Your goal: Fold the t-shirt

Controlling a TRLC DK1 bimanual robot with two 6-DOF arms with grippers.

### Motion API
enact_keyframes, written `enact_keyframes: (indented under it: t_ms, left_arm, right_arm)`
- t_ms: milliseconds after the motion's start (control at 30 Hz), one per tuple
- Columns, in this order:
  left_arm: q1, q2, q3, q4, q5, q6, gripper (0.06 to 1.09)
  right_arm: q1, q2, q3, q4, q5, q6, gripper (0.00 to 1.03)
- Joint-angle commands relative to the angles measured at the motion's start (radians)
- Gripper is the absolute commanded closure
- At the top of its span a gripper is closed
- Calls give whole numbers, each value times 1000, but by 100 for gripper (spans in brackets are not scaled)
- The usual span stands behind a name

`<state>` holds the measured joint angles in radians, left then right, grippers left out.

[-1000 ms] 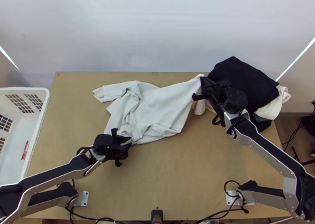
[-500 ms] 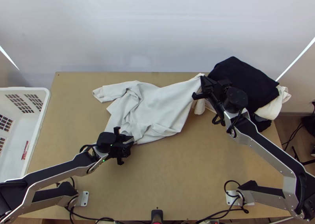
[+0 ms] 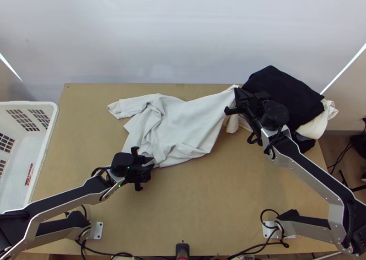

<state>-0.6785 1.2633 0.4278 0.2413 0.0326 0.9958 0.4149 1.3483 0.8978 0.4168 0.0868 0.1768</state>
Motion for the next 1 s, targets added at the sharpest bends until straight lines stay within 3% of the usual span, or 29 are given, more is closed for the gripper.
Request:
enact_keyframes:
  t_ms: [0, 333, 400, 633, 733, 800, 900, 967]
  left_arm:
    - [-4, 13, 3, -16, 0, 0, 68]
    - [-4, 119, 40, 62, 0, -20, 70]
    - [-4, 139, 63, 66, 0, -29, 88]
    - [-6, 156, 118, 66, 0, -85, 90]
    - [-7, 160, 124, 59, 0, -97, 104]
    - [-7, 160, 126, 61, -26, -98, 105]
    - [-9, 169, 239, 41, -138, -269, 105]
    - [33, 191, 424, -168, -166, -464, 105]
  right_arm:
    - [-1, 5, 3, 0, 1, 3, 100]
    - [-5, 5, 0, 0, 1, 3, 100]
    - [-4, 5, -2, 0, 1, 3, 100]
    - [-5, 8, 3, 0, 1, 1, 100]
    - [-7, 8, -2, 0, 1, 1, 100]
    - [-7, 8, -5, 0, 1, 1, 100]
    - [-10, 8, -5, 2, 2, 1, 100]
    - [-14, 9, -5, 0, 4, 1, 100]
